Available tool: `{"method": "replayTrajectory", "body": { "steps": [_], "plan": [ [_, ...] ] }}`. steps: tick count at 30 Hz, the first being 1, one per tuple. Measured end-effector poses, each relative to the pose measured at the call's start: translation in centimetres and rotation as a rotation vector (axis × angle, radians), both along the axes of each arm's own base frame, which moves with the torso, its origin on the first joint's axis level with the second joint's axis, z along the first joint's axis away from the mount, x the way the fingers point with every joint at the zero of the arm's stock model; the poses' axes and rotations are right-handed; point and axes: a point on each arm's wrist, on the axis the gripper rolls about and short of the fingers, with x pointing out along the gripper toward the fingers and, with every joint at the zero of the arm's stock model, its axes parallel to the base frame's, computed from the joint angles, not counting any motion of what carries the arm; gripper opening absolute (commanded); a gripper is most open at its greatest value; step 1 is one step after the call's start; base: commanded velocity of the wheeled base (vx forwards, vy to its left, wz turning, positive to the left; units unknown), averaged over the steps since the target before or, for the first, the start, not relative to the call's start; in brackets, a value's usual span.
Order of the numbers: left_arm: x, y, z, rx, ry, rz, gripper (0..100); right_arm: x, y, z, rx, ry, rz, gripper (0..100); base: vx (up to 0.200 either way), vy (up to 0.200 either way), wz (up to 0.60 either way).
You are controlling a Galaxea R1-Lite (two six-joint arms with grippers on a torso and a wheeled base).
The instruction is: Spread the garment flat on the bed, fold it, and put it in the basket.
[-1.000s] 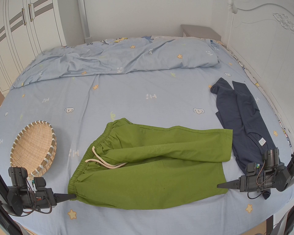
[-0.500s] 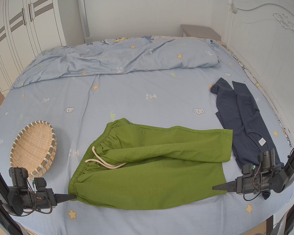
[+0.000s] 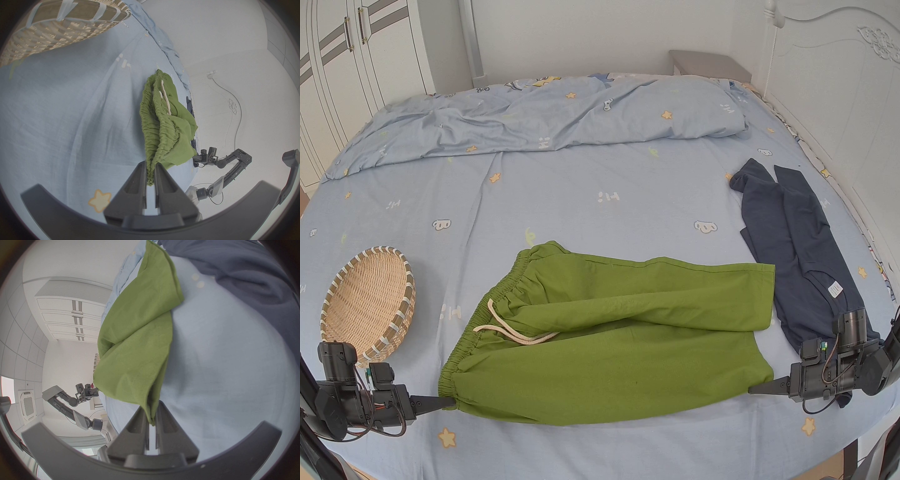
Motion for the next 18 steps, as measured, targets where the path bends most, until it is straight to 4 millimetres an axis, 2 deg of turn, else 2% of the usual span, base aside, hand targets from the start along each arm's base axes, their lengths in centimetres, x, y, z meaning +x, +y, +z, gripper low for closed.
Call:
{"method": "replayTrajectory", "body": {
  "steps": [9,18],
  "plan": [
    [-0.1,0.1,0.0,-0.007,0.012,0.007,0,-0.9,-0.8,0.7,0.002,-0.015,-0.039,0,0.0,0.0,0.0],
    [-1.4,-0.4,-0.5,-0.037,0.15,0.016,0,-4.1,-0.3,1.4,-0.001,0.02,-0.025,0,0.0,0.0,0.0]
  ]
}}
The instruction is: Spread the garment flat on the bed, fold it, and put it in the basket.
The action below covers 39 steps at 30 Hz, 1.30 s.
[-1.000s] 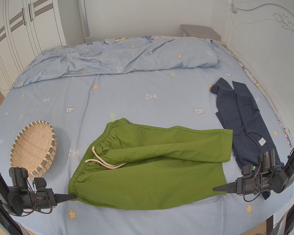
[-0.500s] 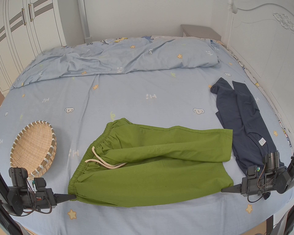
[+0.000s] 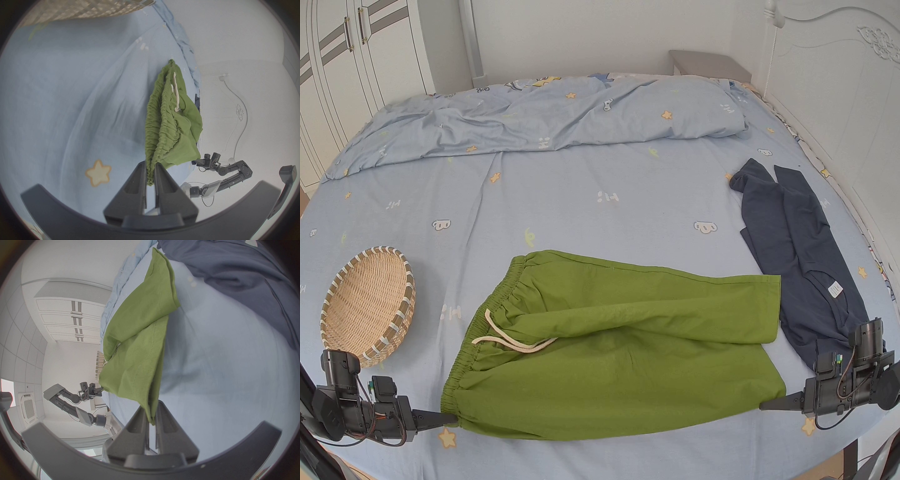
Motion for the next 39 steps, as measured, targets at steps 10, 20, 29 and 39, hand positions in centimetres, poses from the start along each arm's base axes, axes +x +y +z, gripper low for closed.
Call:
{"method": "replayTrajectory", "body": {
  "steps": [10,20,29,39],
  "plan": [
    [-2.5,-0.6,-0.2,0.151,0.098,-0.049,0,-3.9,0.1,0.3,-0.007,0.136,0.005,0,0.0,0.0,0.0],
    [-4.2,-0.3,-0.5,0.207,0.159,-0.059,0,-5.8,-0.2,0.2,-0.082,0.177,-0.001,0,0.0,0.0,0.0],
    [-5.5,-0.9,0.1,0.194,0.206,-0.073,0,-6.0,-0.4,-0.3,-0.17,0.193,-0.014,0,0.0,0.0,0.0],
    [-5.7,-1.4,0.4,0.215,0.192,-0.108,100,-5.9,-0.2,-0.8,-0.194,0.226,0.008,100,0.0,0.0,0.0]
  ]
}}
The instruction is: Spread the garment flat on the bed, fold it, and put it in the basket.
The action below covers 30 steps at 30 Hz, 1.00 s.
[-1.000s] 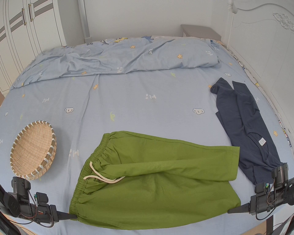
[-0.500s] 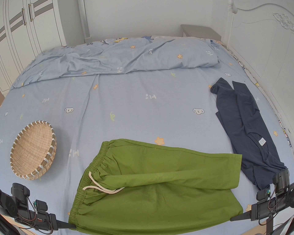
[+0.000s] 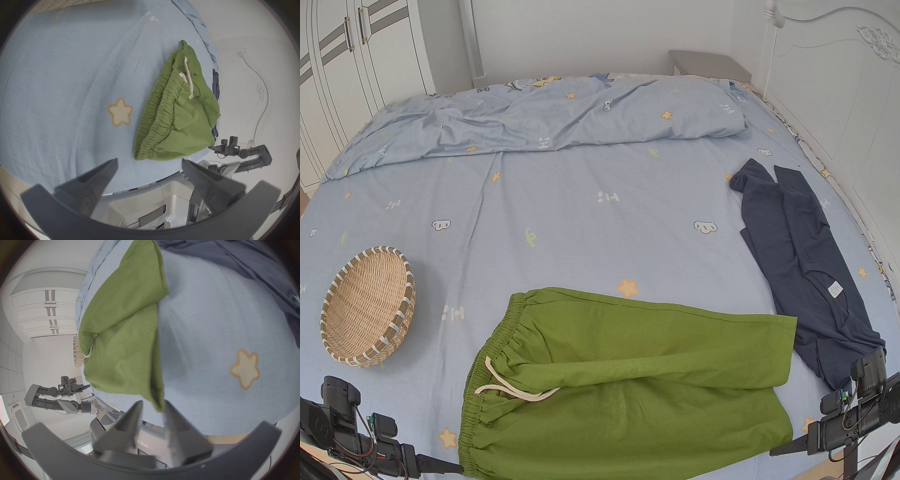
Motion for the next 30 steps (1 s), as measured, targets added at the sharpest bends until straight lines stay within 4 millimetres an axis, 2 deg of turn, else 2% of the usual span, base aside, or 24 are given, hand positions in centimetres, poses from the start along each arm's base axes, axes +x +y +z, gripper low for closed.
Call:
{"method": "replayTrajectory", "body": {
  "steps": [12,16,20,25,30],
  "plan": [
    [-0.2,-0.4,0.3,-0.006,-0.018,-0.03,100,-0.1,0.1,0.0,0.004,-0.001,0.011,100,0.0,0.0,0.0],
    [0.2,-0.4,1.5,-0.008,-0.043,0.002,100,-0.3,0.1,0.7,-0.004,-0.056,0.002,100,0.0,0.0,0.0],
    [1.1,-0.3,3.7,-0.019,-0.046,0.023,100,-0.3,-0.1,1.8,-0.023,-0.127,-0.015,100,0.0,0.0,0.0],
    [3.1,-0.3,8.4,-0.01,-0.138,0.006,100,0.3,-0.3,4.1,-0.043,-0.222,-0.037,100,0.0,0.0,0.0],
    [4.9,-0.6,12.5,0.007,-0.277,-0.032,100,2.7,-0.6,8.7,-0.059,-0.414,-0.057,100,0.0,0.0,0.0]
  ]
}}
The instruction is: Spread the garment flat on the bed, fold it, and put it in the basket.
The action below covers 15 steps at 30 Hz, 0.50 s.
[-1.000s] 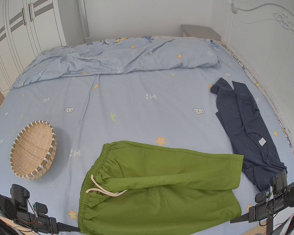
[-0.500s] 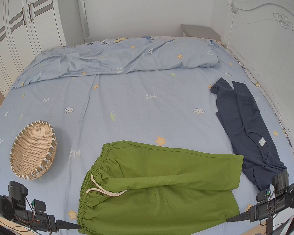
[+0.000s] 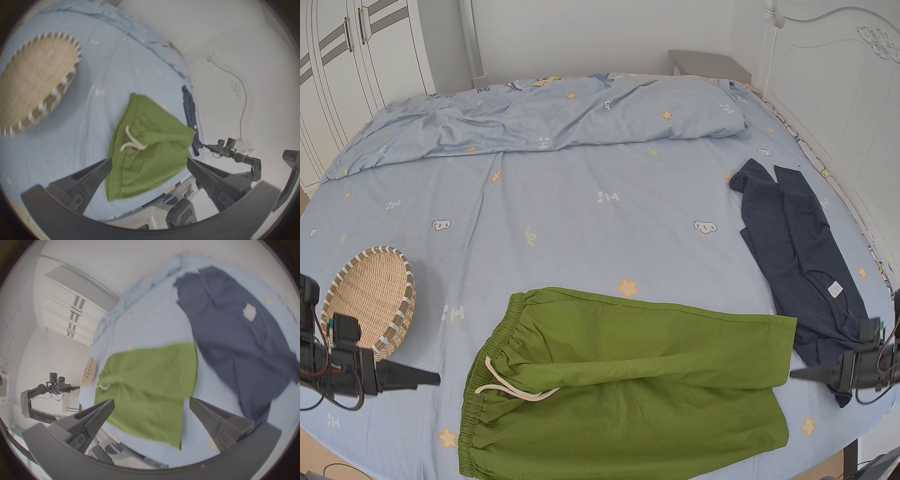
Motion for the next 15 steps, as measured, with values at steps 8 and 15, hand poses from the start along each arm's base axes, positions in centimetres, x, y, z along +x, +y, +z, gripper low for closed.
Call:
{"method": "replayTrajectory", "body": {
  "steps": [8,15],
  "plan": [
    [6.8,-1.0,3.6,-0.008,-0.167,-0.065,100,3.8,-0.3,7.5,-0.021,-0.274,-0.011,100,0.0,0.0,0.0],
    [14.0,-3.0,3.6,0.018,-0.223,-0.048,100,6.8,-0.6,9.7,-0.028,-0.359,-0.015,100,0.0,0.0,0.0]
  ]
}}
